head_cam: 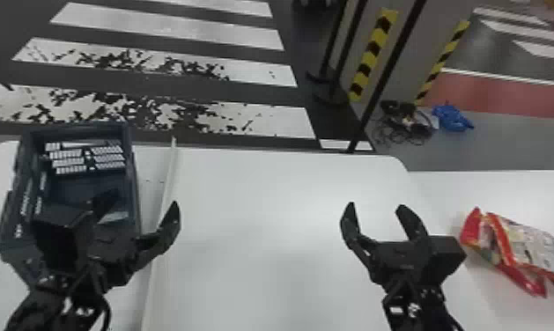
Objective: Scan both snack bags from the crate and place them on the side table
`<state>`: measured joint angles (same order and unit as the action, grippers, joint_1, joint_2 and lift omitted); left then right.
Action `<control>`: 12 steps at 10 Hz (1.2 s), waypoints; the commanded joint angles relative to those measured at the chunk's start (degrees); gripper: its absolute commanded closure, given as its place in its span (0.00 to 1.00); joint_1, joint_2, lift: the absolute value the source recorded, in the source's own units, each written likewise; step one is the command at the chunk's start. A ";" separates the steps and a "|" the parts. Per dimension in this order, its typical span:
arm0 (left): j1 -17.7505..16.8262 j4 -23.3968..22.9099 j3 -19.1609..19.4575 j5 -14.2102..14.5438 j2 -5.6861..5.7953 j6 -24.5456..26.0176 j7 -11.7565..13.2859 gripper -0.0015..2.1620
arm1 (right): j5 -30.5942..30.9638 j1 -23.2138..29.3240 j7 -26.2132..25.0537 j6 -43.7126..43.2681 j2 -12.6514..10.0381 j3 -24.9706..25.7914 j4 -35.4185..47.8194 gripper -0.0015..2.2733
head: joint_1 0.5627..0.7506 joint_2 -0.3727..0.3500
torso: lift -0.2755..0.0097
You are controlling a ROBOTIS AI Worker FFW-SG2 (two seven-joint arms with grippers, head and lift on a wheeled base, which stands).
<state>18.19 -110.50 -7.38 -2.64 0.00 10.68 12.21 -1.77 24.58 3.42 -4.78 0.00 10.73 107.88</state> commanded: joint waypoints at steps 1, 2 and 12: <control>0.09 -0.15 0.00 0.00 -0.15 0.00 0.00 0.04 | -0.08 0.03 0.00 0.00 -0.05 -0.01 0.05 0.03 | 0.70 0.17 | 0.62; 0.09 -0.15 0.00 0.00 -0.15 0.00 0.00 0.04 | -0.08 0.03 0.00 0.00 -0.05 -0.01 0.05 0.03 | 0.70 0.17 | 0.62; 0.35 -0.15 -0.18 0.00 -0.15 0.00 -0.09 0.04 | -0.08 0.38 -0.17 -0.35 -0.05 -0.01 0.05 0.03 | 0.70 0.17 | 0.62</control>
